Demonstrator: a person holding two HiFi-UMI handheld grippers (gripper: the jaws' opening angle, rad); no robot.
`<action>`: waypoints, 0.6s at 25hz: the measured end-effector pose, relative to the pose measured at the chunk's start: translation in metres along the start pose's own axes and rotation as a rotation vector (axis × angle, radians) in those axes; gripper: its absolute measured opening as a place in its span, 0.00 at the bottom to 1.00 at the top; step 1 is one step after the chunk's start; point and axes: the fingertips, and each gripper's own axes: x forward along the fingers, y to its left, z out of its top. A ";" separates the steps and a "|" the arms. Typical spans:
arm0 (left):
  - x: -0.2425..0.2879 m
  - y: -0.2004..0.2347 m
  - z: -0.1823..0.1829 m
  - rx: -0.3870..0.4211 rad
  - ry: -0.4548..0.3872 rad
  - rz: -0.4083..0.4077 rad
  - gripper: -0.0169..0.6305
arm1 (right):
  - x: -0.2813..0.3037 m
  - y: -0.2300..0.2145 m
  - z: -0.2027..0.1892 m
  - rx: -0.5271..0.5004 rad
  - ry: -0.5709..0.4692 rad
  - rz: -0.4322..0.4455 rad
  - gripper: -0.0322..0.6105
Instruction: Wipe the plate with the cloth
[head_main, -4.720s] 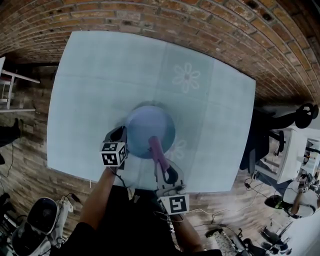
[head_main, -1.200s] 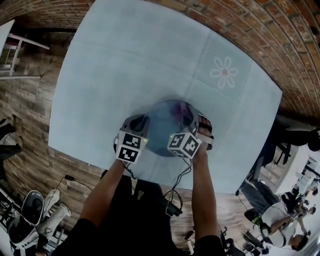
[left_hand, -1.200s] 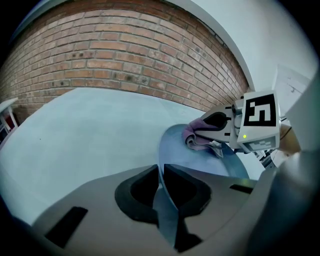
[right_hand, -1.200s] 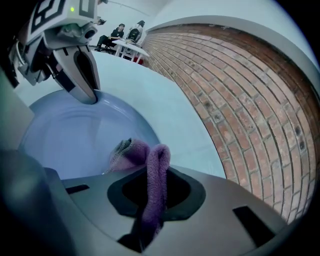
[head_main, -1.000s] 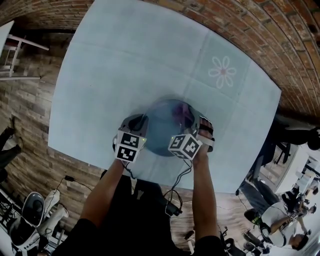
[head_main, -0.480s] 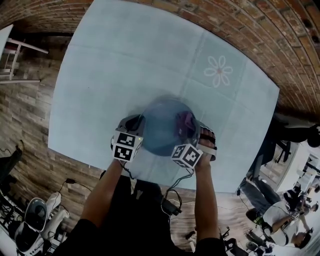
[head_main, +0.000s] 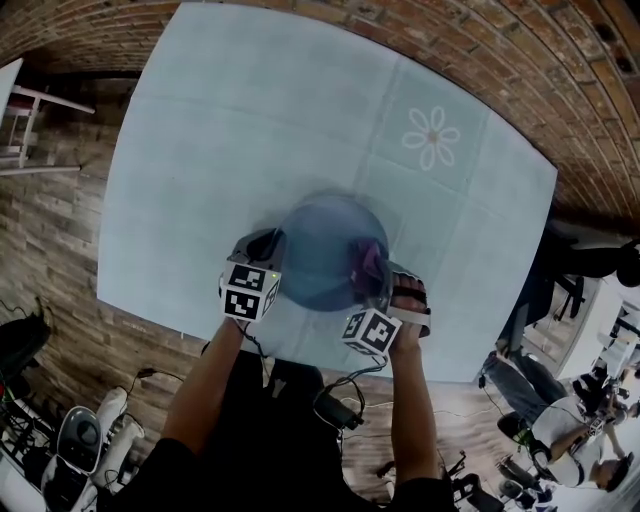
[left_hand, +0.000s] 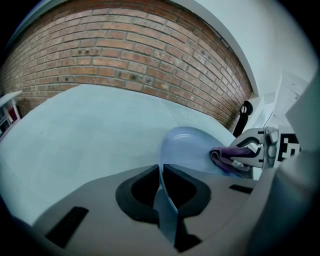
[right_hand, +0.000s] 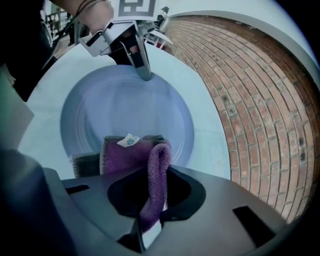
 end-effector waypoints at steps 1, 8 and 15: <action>0.000 0.000 0.000 -0.001 0.000 0.000 0.11 | -0.002 0.005 0.000 -0.002 -0.007 0.013 0.15; -0.001 0.000 0.001 -0.010 0.000 -0.004 0.10 | -0.019 0.032 0.008 -0.046 -0.065 0.121 0.15; 0.000 0.000 0.001 -0.024 0.000 -0.006 0.10 | -0.031 0.059 0.025 -0.133 -0.149 0.232 0.15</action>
